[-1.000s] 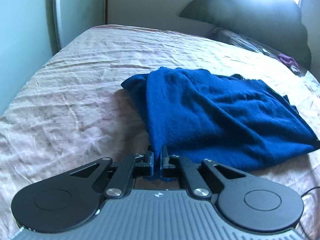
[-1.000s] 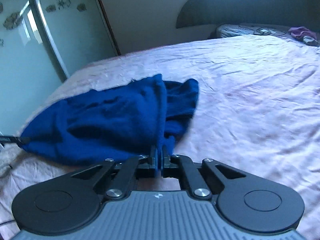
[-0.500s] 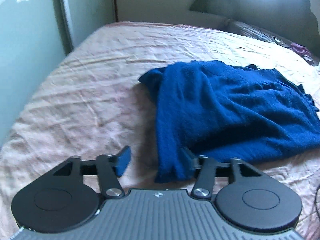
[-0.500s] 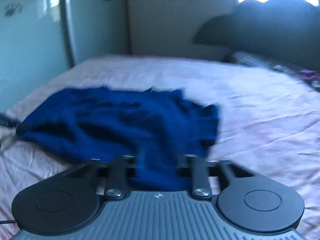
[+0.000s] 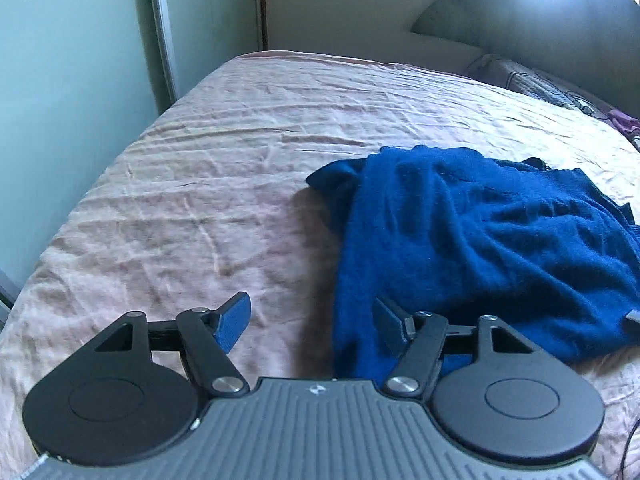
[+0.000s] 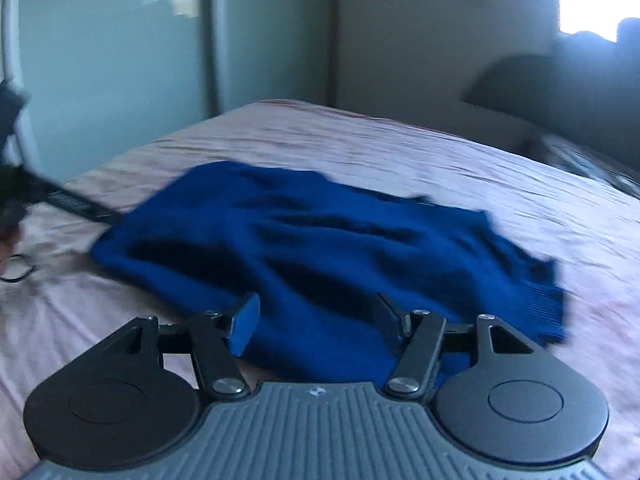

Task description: Fold small clothes

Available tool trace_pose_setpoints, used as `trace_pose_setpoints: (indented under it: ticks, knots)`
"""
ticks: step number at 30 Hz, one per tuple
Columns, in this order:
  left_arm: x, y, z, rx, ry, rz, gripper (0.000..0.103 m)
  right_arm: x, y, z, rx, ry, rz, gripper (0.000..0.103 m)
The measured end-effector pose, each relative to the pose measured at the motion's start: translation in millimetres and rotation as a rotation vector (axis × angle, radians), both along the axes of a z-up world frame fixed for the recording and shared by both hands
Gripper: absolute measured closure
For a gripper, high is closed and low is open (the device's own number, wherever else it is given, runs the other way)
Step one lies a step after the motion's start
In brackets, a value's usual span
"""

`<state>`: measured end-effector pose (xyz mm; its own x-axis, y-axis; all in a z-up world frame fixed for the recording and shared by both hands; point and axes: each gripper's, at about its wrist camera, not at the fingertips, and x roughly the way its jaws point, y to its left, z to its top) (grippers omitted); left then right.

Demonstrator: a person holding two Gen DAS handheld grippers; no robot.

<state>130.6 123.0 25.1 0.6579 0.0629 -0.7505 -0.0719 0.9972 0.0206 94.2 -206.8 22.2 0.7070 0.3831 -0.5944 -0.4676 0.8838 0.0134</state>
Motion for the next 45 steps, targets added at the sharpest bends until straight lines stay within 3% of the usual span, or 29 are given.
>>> trace_pose_setpoints:
  ticks: [4, 6, 10, 15, 23, 27, 29, 33, 40, 45]
  knots:
    - [3, -3, 1, 0.014, -0.001, -0.001, 0.028, -17, 48, 7, -0.074, -0.065, 0.097, 0.039]
    - [4, -4, 2, 0.024, -0.005, 0.001, 0.025, -21, 61, 10, -0.119, -0.110, 0.124, 0.028]
    - [7, -5, 2, 0.052, -0.004, -0.002, 0.024, -27, 76, 15, -0.209, -0.225, 0.115, 0.028]
    - [9, -6, -1, 0.091, -0.003, 0.003, 0.020, -43, 90, 11, -0.394, -0.405, 0.076, 0.015]
    - [18, 2, -5, 0.090, 0.001, -0.005, 0.014, -54, 116, -12, -0.466, -0.398, 0.178, 0.015]
    - [33, 20, -2, -0.047, 0.014, -0.023, 0.007, -60, 136, -31, -0.561, -0.432, 0.231, 0.015]
    - [46, 30, -3, -0.152, 0.051, -0.037, 0.007, -62, 147, -41, -0.618, -0.439, 0.255, 0.015]
    - [70, 39, -10, -0.288, 0.089, -0.067, 0.008, -67, 164, -56, -0.680, -0.442, 0.303, 0.015]
    - [114, 42, -36, -0.586, 0.153, -0.107, 0.008, -57, 181, -61, -0.662, -0.508, 0.255, 0.015]
    - [141, 45, -48, -0.706, 0.149, -0.100, 0.007, -42, 196, -60, -0.664, -0.529, 0.233, 0.016]
